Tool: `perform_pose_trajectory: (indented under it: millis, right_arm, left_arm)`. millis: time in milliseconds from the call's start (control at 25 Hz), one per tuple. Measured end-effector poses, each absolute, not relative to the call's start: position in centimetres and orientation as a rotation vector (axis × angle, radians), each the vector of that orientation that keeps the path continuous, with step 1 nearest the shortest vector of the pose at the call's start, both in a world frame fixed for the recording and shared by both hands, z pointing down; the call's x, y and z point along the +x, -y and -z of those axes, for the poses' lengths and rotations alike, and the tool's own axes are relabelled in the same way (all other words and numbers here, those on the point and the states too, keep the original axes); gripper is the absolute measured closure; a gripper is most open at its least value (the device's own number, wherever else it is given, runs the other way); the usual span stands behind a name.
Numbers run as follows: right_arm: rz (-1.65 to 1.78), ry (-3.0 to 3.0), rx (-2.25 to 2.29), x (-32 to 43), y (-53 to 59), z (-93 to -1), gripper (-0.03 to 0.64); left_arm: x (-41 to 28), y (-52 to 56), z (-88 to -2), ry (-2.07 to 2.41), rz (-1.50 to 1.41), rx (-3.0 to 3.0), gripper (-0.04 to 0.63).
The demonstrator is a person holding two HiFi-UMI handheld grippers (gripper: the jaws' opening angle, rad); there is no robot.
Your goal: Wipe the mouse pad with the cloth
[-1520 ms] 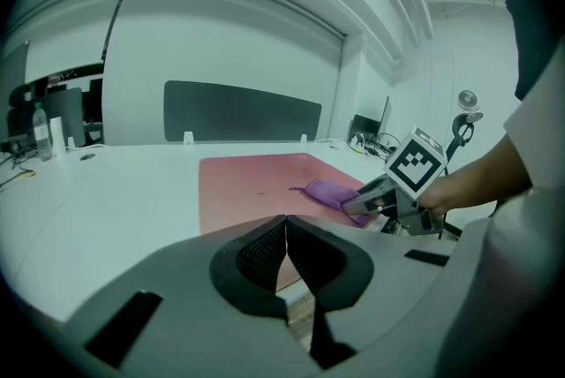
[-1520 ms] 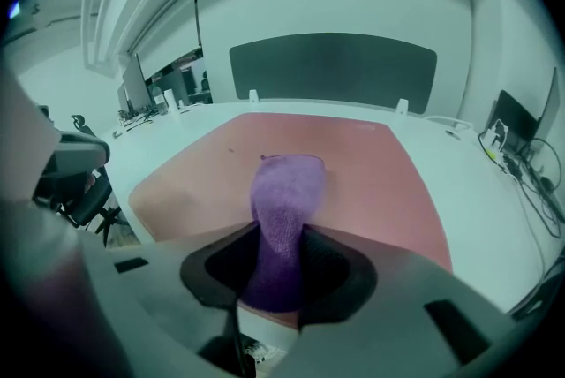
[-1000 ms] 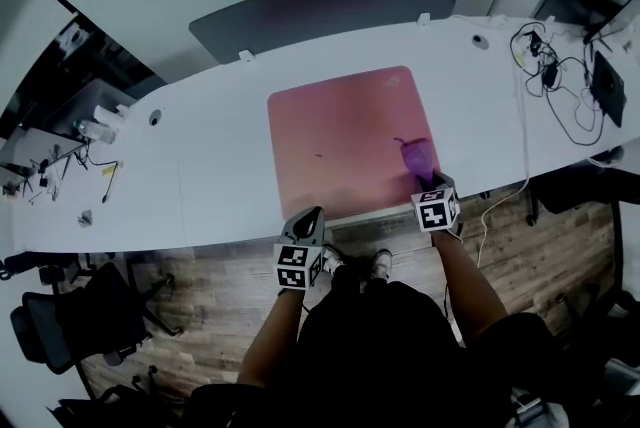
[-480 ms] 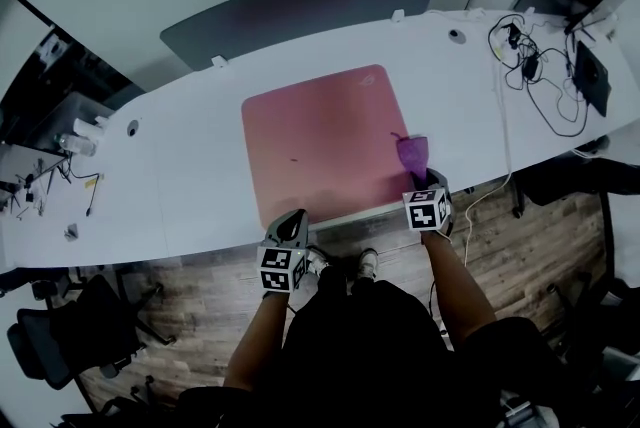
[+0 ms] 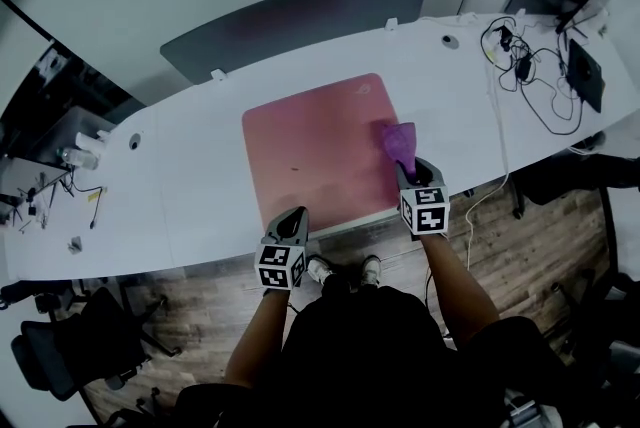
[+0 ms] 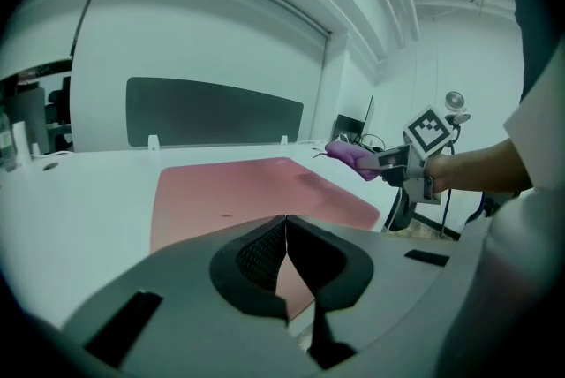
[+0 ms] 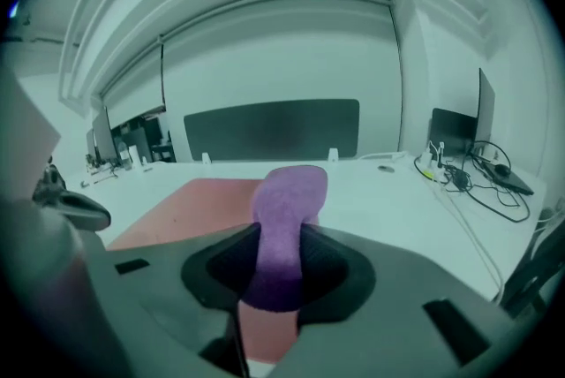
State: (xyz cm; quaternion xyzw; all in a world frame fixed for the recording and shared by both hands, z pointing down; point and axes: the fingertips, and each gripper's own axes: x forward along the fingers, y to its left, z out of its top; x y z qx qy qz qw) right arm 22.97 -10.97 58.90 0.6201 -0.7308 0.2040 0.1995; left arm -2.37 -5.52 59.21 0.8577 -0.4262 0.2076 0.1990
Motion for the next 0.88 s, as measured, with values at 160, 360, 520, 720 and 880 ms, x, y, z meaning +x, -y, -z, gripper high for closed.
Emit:
perform_pose_trajectory:
  millis: [160,360,520,720,880]
  right_arm:
    - [-0.514,2.198,1.734,20.4,12.3,-53.4,0.485]
    - [-0.384,2.339,1.721,17.7,12.9,-47.3,0.484]
    - [-0.281,2.409,1.725,16.4,12.6,-43.5,0.484]
    - [-0.18,2.458,1.742,16.1,12.2,-39.8,0.484]
    - [-0.13,2.466,1.733,15.5,11.8,-38.3,0.483]
  left_arm:
    - [-2.7,7.2,-56.0,1.218,-0.452,2.406,0.574]
    - [-2.6,9.6,-50.7,1.262,-0.331,2.487,0.574]
    - [-2.9,11.2,-46.0,1.295,-0.216,2.558,0.574]
    - [-2.6,12.3,-41.5,1.314,-0.128,2.663,0.574]
    - [-2.2,12.9,-40.2,1.306,-0.133,2.722,0.574]
